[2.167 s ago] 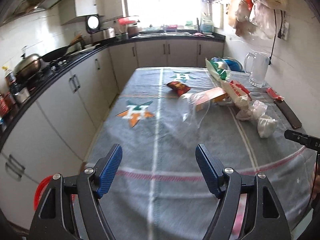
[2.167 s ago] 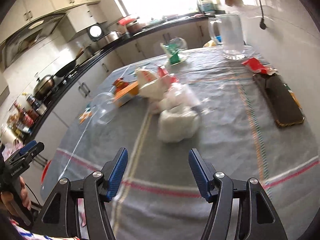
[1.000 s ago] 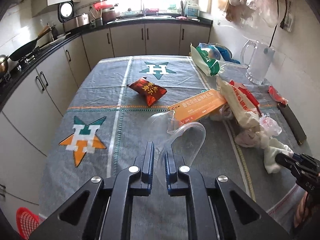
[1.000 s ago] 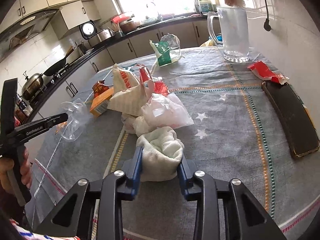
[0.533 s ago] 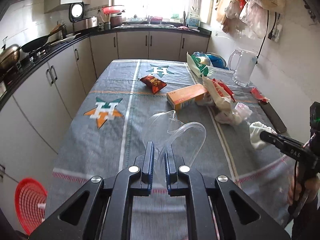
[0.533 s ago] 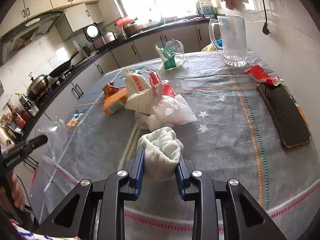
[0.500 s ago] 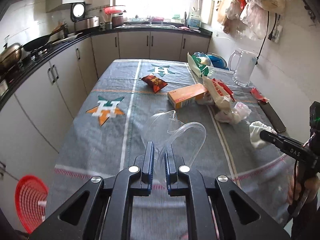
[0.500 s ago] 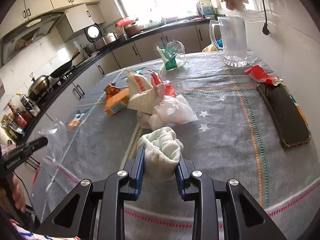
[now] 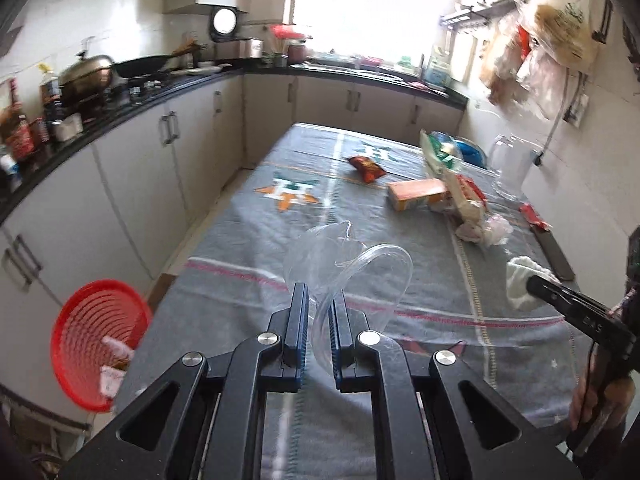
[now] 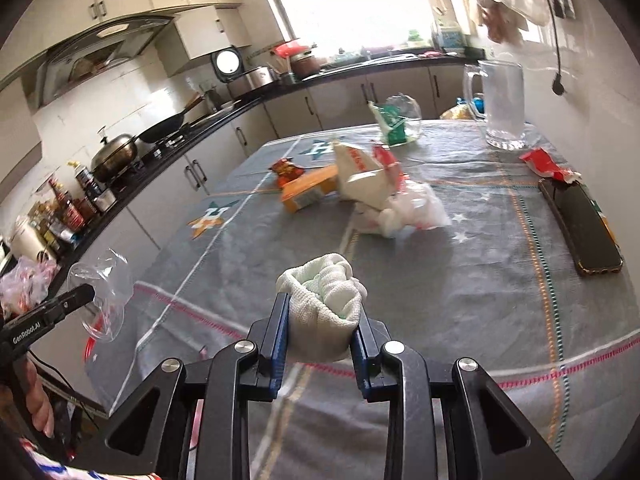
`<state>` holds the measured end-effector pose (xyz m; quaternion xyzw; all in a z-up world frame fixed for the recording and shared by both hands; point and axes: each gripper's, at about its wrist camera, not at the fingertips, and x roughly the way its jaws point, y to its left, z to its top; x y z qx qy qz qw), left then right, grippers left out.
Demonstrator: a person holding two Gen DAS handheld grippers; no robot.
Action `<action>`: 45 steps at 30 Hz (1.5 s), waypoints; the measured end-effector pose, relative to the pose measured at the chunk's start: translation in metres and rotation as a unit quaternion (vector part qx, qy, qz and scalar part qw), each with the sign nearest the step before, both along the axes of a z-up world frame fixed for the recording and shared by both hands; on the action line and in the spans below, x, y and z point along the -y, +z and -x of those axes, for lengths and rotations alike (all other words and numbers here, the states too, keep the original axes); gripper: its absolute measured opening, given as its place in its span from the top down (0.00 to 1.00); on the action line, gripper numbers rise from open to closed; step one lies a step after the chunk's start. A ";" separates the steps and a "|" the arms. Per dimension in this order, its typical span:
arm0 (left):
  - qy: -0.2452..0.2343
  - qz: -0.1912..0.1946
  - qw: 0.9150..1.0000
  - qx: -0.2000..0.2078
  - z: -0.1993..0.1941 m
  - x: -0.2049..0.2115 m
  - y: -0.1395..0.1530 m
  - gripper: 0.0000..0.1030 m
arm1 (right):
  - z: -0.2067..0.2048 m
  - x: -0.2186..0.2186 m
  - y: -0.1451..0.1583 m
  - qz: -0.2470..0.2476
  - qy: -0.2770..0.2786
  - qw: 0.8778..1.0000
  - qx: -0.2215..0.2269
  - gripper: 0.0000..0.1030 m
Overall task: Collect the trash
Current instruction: 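Carry the clear cup and white tissue over to the red basket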
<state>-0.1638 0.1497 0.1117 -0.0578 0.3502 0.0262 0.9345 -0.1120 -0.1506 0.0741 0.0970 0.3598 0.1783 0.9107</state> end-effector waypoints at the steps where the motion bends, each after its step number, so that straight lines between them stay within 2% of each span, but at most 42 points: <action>1: 0.012 -0.009 1.000 0.004 0.005 -0.002 0.000 0.91 | 0.003 -0.004 0.001 0.002 0.004 1.000 0.002 0.71; 8: 0.074 -0.059 0.995 0.021 0.036 -0.019 -0.001 0.91 | 0.024 -0.033 0.004 0.012 0.036 0.999 0.012 0.71; 18: 0.121 -0.079 0.989 0.036 0.065 -0.048 0.001 0.91 | 0.049 -0.067 0.013 0.031 0.070 0.997 0.031 0.71; 32: 0.157 -0.056 0.986 0.025 0.075 -0.087 -0.015 0.91 | 0.055 -0.121 0.011 0.053 0.118 0.991 0.027 0.71; 45: 0.201 -0.014 0.979 0.005 0.077 -0.146 -0.041 0.91 | 0.047 -0.215 -0.002 0.076 0.193 0.978 0.009 0.71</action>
